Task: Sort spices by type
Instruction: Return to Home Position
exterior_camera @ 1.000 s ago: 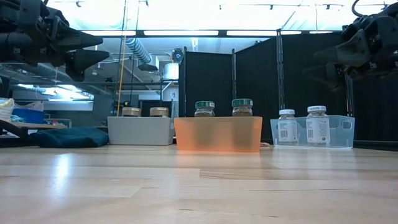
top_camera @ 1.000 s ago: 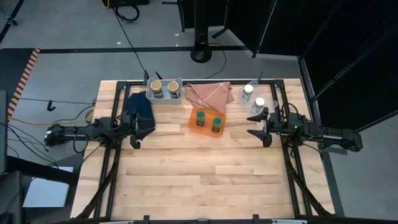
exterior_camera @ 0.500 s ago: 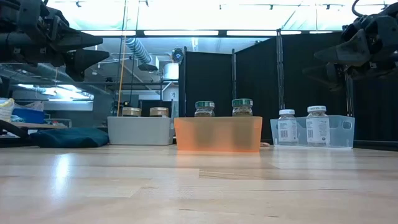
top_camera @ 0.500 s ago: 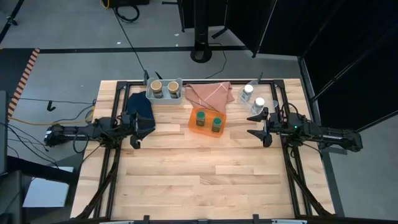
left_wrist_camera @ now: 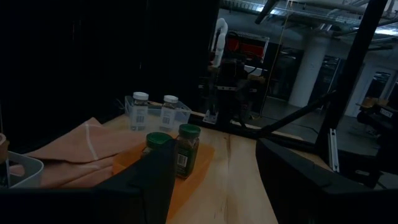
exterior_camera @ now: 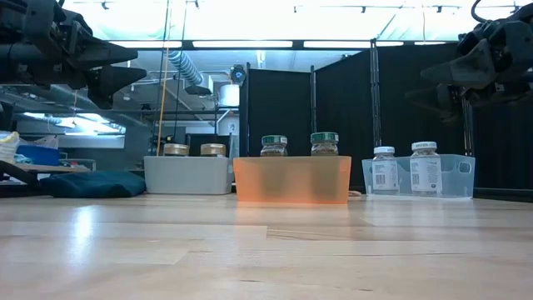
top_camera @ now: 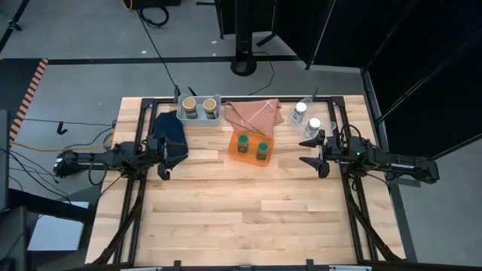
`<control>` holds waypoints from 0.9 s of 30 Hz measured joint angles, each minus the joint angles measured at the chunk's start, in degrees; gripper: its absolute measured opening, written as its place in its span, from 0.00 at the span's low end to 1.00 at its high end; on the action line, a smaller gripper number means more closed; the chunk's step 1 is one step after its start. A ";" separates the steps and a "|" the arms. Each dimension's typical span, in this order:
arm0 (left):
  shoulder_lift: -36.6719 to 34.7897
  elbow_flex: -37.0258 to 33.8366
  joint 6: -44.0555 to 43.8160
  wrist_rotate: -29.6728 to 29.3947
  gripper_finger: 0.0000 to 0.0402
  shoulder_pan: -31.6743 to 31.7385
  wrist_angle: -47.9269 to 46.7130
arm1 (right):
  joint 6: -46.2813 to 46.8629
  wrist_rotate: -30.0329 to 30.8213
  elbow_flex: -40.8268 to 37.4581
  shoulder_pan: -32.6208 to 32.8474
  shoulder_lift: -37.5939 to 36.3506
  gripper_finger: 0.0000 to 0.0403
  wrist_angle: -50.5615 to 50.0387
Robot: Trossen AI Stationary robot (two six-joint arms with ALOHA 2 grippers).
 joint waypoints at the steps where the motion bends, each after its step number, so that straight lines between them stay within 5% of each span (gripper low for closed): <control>1: 0.00 0.00 0.00 0.00 0.56 0.00 0.00 | 0.00 0.00 0.00 0.00 0.00 0.78 0.00; 27: 0.00 0.00 -0.02 0.00 0.56 0.00 0.00 | 0.02 0.00 0.00 0.00 -0.02 0.78 0.01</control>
